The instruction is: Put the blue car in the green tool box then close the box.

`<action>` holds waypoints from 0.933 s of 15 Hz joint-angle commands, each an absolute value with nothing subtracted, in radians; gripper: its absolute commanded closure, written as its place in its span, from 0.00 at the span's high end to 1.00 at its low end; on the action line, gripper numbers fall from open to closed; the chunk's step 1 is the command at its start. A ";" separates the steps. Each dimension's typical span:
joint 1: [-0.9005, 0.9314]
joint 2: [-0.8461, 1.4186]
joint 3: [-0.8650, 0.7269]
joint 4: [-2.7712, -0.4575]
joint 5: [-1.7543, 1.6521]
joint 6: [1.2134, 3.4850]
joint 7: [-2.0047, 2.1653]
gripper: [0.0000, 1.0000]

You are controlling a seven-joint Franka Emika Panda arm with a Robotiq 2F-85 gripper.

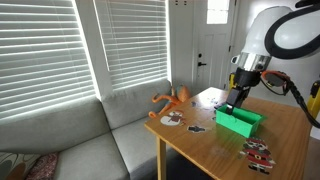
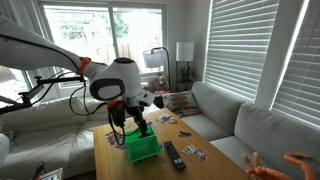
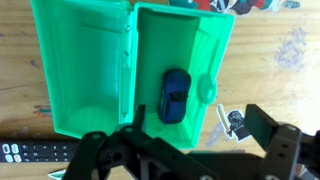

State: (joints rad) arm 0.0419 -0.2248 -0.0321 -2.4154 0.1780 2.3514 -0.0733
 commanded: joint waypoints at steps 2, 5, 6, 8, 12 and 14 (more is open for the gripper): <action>0.041 -0.320 -0.063 -2.397 0.273 2.274 -0.110 1.00; 0.026 -0.377 -0.087 -2.406 0.247 2.242 -0.142 1.00; 0.010 -0.398 -0.099 -2.421 0.213 2.229 -0.161 1.00; -0.017 -0.423 -0.147 -2.463 0.208 2.278 -0.238 1.00; -0.027 -0.394 -0.187 -2.450 0.247 2.276 -0.273 1.00; -0.029 -0.397 -0.201 -2.460 0.250 2.280 -0.289 1.00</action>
State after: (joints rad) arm -0.0236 -0.3975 -0.2062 -2.4615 0.2479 2.2819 -0.2877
